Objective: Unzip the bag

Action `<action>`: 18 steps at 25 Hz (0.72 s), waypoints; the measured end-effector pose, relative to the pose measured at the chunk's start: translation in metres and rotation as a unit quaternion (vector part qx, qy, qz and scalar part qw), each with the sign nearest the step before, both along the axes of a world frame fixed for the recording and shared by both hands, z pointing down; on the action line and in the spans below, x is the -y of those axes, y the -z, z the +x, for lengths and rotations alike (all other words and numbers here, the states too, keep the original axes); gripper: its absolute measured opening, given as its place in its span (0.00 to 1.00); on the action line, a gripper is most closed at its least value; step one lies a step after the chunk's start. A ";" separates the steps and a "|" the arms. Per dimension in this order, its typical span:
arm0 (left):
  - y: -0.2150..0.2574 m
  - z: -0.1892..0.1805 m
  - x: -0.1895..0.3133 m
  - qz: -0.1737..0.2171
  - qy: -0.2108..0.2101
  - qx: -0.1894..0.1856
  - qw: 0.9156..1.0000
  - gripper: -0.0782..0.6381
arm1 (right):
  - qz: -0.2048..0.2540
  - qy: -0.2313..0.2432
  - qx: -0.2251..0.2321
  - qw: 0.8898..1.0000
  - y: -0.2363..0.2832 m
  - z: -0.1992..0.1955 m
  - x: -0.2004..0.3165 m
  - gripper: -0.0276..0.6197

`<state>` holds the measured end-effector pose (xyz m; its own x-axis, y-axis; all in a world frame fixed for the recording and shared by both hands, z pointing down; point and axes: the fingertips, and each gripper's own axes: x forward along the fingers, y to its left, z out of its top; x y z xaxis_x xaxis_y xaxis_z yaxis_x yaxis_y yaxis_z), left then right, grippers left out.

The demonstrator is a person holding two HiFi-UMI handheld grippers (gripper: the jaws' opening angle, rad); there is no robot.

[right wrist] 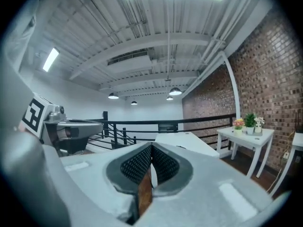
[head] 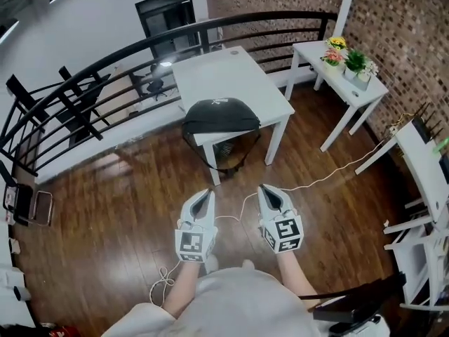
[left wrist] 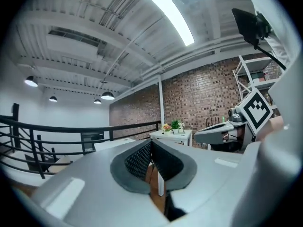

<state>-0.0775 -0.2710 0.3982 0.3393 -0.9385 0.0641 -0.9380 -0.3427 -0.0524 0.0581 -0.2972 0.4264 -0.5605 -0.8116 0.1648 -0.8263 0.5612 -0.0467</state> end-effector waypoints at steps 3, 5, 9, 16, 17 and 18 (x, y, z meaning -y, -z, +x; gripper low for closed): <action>0.016 -0.016 -0.008 0.017 0.006 -0.011 1.000 0.13 | 0.020 0.006 0.010 1.000 0.020 -0.024 -0.010 0.03; 0.024 -0.029 -0.012 0.021 0.009 -0.018 1.000 0.13 | 0.028 0.012 0.011 0.999 0.029 -0.041 -0.012 0.03; 0.032 -0.051 -0.018 0.026 0.011 -0.021 0.999 0.13 | 0.026 0.007 0.009 1.000 0.033 -0.060 -0.012 0.03; 0.057 -0.071 -0.015 0.053 -0.011 -0.031 0.998 0.13 | 0.045 -0.012 -0.021 0.999 0.042 -0.080 -0.008 0.03; 0.060 -0.075 -0.015 0.058 -0.009 -0.033 0.998 0.13 | 0.052 -0.007 -0.030 0.998 0.042 -0.086 -0.008 0.03; 0.062 -0.078 -0.016 0.062 -0.006 -0.034 0.997 0.13 | 0.056 -0.001 -0.036 0.998 0.043 -0.093 -0.008 0.03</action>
